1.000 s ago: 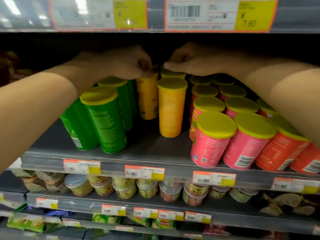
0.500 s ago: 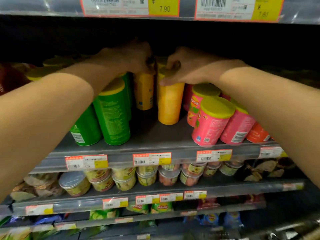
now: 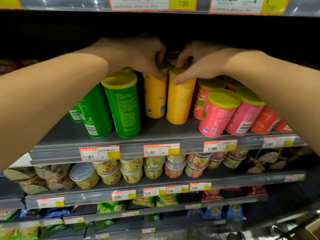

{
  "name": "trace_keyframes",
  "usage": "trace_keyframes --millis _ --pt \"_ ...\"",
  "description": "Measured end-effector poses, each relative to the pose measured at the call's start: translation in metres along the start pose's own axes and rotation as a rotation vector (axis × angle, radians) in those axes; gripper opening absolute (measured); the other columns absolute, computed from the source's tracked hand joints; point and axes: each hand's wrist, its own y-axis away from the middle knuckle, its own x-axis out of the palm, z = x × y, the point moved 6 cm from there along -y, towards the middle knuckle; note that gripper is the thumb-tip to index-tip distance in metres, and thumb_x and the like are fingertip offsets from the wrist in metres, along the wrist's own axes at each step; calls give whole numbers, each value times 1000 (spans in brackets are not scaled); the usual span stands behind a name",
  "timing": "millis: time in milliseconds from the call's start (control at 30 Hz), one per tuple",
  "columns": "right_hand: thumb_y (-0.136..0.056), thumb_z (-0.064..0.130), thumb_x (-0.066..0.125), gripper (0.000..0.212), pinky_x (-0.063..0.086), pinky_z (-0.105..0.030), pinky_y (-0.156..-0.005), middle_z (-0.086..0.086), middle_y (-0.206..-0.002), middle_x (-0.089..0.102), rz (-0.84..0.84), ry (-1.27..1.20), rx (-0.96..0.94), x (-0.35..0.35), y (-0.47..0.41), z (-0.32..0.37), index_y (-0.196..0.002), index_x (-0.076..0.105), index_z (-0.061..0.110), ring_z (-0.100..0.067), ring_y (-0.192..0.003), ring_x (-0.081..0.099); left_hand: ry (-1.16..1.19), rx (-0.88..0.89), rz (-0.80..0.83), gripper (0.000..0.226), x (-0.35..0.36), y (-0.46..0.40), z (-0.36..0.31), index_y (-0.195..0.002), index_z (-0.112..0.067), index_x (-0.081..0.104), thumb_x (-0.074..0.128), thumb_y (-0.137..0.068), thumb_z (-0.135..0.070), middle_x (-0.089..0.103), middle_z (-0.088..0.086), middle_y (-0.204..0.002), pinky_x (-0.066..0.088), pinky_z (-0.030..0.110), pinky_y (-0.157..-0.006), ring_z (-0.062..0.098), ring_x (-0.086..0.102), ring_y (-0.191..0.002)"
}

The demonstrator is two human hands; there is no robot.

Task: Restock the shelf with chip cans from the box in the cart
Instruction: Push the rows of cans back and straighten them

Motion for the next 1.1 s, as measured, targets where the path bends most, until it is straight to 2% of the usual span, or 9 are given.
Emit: trace_keyframes --millis 133,267,433,633,700,833,967,1067,1100 --pt "-77 66 67 59 36 -28 -84 0 -128 49 4 14 20 0 11 3 -122 62 29 -19 -110 47 -45 27 -7 44 -7 22 -11 -81 -23 58 80 -66 -58 60 -6 -77 37 26 -56 12 53 -69" --pt "-75 68 67 61 38 -28 -84 9 -116 42 12 17 13 -1 25 6 -123 62 30 -13 -102 42 -80 36 -4 46 -10 38 -18 -85 -27 58 78 -64 -63 58 -6 -80 43 30 -65 19 53 -76" --pt "-73 63 72 60 45 -30 -90 5 -127 53 -3 -31 12 -3 40 11 -122 66 29 -18 -110 52 -75 34 20 50 -15 61 -30 -92 -29 58 73 -64 -68 54 -9 -87 41 31 -68 19 51 -83" --pt "-72 62 74 59 48 -32 -90 9 -113 56 -4 -53 -5 -7 52 16 -121 67 30 -16 -105 56 -55 2 19 57 -17 80 -35 -109 -32 56 70 -69 -70 53 -4 -105 37 26 -61 17 48 -86" --pt "-70 63 74 60 50 -34 -94 11 -113 57 -13 -78 -21 -6 54 16 -120 67 32 -16 -107 58 -37 5 8 59 -16 83 -36 -113 -33 56 69 -70 -70 53 -4 -108 37 29 -65 17 48 -89" --pt "-66 71 70 69 50 -39 -98 8 -126 60 12 -81 -47 -5 53 16 -124 64 34 -16 -112 58 -14 14 9 62 -15 86 -33 -120 -34 55 66 -71 -70 49 -9 -109 36 29 -76 14 43 -98" --pt "-55 94 49 84 50 -39 -99 12 -124 60 66 -124 -56 -9 48 13 -118 64 40 -13 -112 59 5 45 22 65 -17 87 -28 -121 -35 58 54 -72 -78 54 -9 -116 41 27 -78 13 48 -100" --pt "-61 88 47 71 53 -42 -96 12 -116 64 33 -194 -61 -14 39 5 -114 62 43 -14 -106 63 96 50 -8 53 -25 85 -21 -115 -31 63 47 -83 -70 57 -15 -109 35 13 -70 7 49 -96" --pt "-67 82 52 63 53 -41 -96 12 -115 65 21 -218 -47 -16 35 1 -115 62 42 -14 -105 63 108 48 -20 50 -28 83 -17 -113 -30 64 46 -85 -68 58 -15 -108 36 15 -71 7 51 -96"
